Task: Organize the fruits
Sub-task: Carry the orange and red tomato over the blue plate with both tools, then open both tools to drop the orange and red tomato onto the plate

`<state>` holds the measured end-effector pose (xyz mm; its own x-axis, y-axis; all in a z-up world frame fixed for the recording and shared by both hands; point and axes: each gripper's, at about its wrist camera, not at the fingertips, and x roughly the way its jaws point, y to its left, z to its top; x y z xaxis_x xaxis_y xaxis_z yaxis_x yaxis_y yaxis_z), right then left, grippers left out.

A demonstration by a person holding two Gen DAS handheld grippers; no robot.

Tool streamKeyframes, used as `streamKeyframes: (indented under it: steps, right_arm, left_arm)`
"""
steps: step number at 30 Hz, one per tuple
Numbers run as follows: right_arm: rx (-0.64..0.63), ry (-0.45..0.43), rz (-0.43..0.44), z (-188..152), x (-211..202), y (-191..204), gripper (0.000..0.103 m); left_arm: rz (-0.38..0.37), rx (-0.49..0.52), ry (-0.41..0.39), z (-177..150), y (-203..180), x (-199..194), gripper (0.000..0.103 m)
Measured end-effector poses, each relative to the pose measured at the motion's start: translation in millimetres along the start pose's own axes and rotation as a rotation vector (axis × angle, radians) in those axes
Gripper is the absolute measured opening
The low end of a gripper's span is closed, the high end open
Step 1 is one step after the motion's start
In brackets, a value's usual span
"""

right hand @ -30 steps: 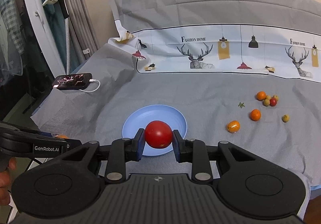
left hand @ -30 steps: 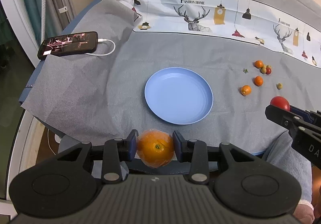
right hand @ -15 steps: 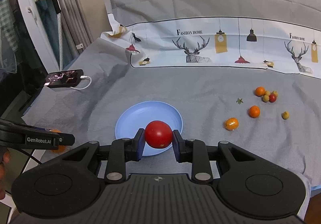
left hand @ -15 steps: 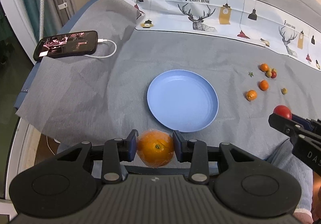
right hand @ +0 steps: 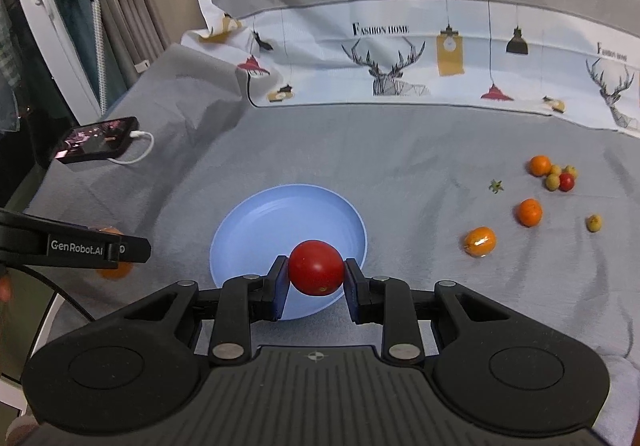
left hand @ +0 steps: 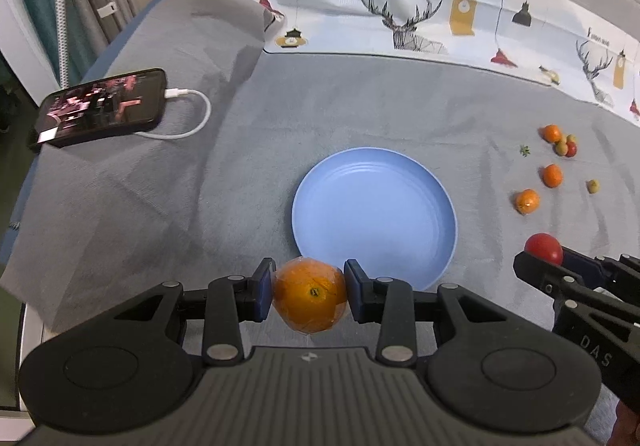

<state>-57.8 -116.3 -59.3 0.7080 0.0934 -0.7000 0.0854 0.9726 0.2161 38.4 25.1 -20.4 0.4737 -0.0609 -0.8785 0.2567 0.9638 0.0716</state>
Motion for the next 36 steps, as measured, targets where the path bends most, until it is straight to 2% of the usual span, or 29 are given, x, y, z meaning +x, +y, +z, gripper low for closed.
streamKeyframes:
  steps: [13,25,27,28,29,30,31,32,33,36]
  right_arm:
    - [-0.007,0.105,-0.003,12.8,78.5,-4.5,0.03]
    - [-0.047,0.199,-0.025,8.8,142.3,1.5,0.03]
    - [-0.048,0.204,-0.014,11.6,147.6,2.2,0.032]
    - [-0.047,0.206,-0.006,13.9,148.8,2.6,0.032]
    - [-0.045,0.203,-0.004,16.3,148.7,2.6,0.036]
    - [-0.044,0.199,-0.007,19.0,147.1,2.9,0.051]
    - [-0.044,0.192,-0.014,21.1,143.8,3.3,0.059]
    - [-0.045,0.183,-0.023,22.6,138.4,3.2,0.074]
    - [-0.05,0.175,-0.029,23.2,131.8,2.9,0.082]
    - [-0.063,0.172,-0.031,17.9,106.0,2.0,0.089]
  left_arm:
    - [0.019,0.017,0.089,32.5,-9.5,79.7,0.041]
    - [0.052,0.061,0.145,39.1,-16.1,149.4,0.042]
    - [0.028,0.061,0.132,41.4,-14.3,151.1,0.047]
    - [0.009,0.062,0.119,43.0,-12.0,148.8,0.067]
    - [-0.005,0.06,0.098,44.0,-10.5,143.9,0.091]
    - [-0.009,0.051,0.064,45.0,-8.6,136.3,0.098]
    - [-0.008,0.042,0.025,45.0,-6.6,126.8,0.103]
    - [-0.006,0.041,-0.002,44.0,-5.9,118.2,0.103]
    - [-0.006,0.049,-0.017,41.9,-4.3,108.9,0.103]
    - [0.02,0.046,-0.022,28.5,1.6,88.3,0.103]
